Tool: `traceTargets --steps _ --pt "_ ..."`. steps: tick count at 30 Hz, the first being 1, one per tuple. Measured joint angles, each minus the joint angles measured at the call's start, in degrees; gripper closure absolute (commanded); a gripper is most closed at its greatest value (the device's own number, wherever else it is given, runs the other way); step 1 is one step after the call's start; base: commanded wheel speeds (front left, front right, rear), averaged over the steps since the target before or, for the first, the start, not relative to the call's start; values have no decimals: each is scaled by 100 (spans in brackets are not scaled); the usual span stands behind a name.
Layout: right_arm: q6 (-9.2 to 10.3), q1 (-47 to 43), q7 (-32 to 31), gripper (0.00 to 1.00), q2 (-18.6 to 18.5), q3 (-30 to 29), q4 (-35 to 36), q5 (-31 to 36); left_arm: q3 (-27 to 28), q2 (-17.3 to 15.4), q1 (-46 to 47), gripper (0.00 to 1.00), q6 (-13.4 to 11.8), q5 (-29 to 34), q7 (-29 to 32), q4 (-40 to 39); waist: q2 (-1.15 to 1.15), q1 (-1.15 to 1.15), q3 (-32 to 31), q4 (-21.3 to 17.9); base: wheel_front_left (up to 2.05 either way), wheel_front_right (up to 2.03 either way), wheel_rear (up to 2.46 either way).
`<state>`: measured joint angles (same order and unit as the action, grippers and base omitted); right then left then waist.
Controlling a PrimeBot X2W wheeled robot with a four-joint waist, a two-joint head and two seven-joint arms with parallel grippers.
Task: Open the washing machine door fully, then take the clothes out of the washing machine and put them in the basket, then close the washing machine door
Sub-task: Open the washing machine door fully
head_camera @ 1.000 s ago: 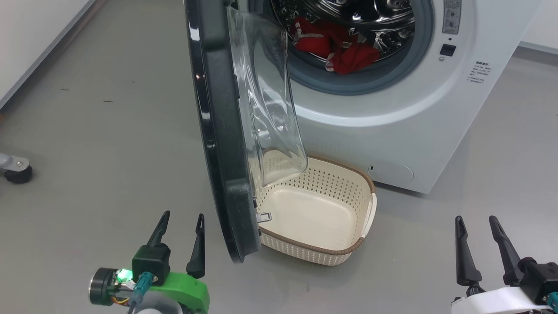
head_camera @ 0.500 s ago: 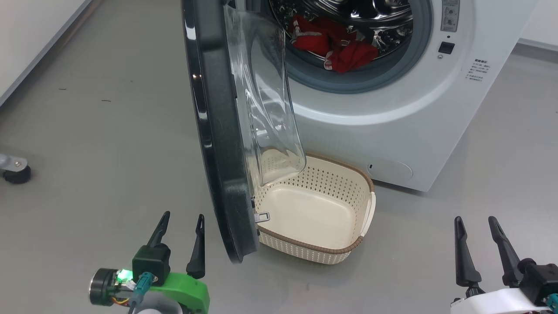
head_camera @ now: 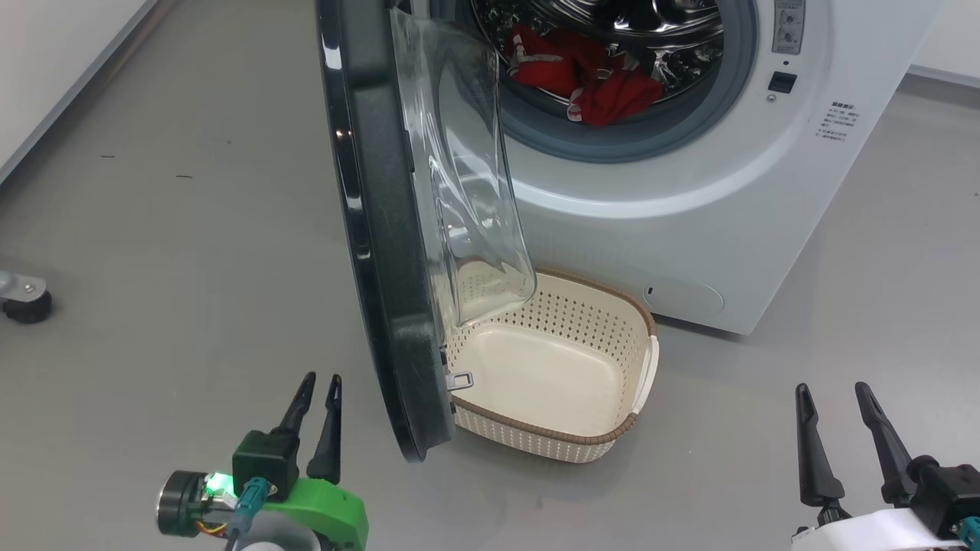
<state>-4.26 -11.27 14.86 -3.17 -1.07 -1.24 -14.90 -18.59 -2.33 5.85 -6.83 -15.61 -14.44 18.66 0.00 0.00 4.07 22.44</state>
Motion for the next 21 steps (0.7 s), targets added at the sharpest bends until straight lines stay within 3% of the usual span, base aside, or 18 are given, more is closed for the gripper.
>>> traceTargets --steps 1,11,21 --pt "-27 0 0 0 2 -4 -1 1 -1 0 0 100 0 -1 0 0 0 0 0 0 0 0 0" --pt "-97 -1 0 0 59 -22 -45 49 200 -1 11 100 0 -9 0 -280 0 0 -5 22 0 0 0" --pt "-140 -9 0 0 86 -53 -82 94 728 7 538 100 0 137 -7 -1948 0 0 -52 70 0 0 0"
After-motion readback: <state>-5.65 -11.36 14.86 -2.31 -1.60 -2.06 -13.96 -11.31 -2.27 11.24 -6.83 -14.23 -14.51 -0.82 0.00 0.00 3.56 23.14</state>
